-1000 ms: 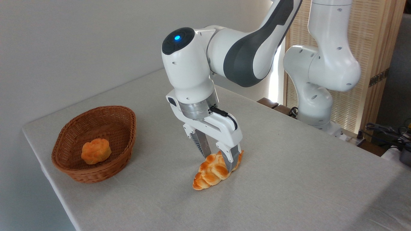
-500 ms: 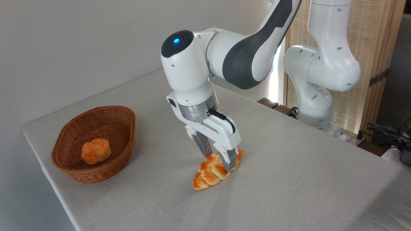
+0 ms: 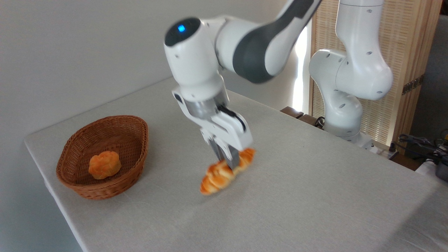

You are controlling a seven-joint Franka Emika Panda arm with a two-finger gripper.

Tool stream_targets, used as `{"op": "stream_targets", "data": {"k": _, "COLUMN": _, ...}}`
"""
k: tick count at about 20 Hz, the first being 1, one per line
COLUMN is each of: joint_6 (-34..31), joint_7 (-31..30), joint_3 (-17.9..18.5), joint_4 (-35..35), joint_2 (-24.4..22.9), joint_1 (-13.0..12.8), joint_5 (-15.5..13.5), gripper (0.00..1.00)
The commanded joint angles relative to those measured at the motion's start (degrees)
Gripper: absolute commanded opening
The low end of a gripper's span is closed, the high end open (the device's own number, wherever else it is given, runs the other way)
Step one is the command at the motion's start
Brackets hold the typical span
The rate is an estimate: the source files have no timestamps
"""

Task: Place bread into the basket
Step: 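Lift the braided roll and carry it over the wicker basket, then lower the roll into the basket and open the gripper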

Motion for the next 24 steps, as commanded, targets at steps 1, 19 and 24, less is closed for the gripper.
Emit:
{"op": "stream_targets", "data": {"k": 1, "joint_6": -10.2, "joint_7": -1.6, "joint_3": -1.8, "joint_4": 13.8, "joint_2": 2.5, "joint_1": -2.8, "joint_5": -4.7, "gripper": 0.20}}
{"op": "stream_targets", "data": {"k": 19, "joint_6": 26.4, "joint_7": -41.9, "joint_3": -28.7, "joint_4": 30.3, "joint_2": 28.2, "joint_1": -2.9, "joint_5": 0.1, "gripper": 0.74}}
{"op": "stream_targets", "data": {"k": 24, "joint_6": 23.9, "joint_7": -41.9, "joint_3": -28.7, "joint_4": 30.2, "joint_2": 28.2, "joint_1": -2.8, "joint_5": 3.7, "gripper": 1.00}}
